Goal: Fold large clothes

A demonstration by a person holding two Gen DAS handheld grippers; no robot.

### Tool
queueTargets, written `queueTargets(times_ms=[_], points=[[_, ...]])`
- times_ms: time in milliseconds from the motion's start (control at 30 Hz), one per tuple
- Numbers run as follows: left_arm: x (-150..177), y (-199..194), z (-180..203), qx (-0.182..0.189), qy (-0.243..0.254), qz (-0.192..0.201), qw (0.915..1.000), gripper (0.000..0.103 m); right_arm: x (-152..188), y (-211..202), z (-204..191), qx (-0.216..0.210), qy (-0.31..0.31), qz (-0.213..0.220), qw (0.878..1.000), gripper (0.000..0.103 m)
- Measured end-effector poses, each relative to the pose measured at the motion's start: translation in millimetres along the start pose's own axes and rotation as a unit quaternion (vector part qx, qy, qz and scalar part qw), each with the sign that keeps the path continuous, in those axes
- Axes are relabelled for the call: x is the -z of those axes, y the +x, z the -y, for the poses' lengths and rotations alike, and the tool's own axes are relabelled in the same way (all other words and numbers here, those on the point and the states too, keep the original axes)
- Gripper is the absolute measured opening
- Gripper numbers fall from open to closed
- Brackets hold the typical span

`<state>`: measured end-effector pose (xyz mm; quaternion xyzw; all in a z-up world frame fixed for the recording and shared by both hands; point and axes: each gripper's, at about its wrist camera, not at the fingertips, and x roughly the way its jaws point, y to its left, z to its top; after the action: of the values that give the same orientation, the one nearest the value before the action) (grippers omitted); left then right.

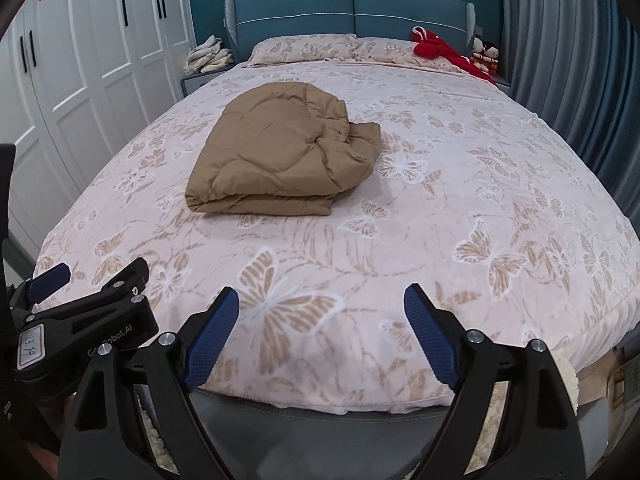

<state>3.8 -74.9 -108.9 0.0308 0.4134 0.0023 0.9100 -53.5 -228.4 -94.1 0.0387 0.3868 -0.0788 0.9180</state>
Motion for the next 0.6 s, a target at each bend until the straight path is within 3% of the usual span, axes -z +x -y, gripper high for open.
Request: queueTargets(times_ms=[600], points=[[2.5,-2.4,1.5,-0.021,-0.004,0.011,0.9997,0.097,-0.1,-0.3,1.0,0.002,0.012,-0.002,1.0,0.082]])
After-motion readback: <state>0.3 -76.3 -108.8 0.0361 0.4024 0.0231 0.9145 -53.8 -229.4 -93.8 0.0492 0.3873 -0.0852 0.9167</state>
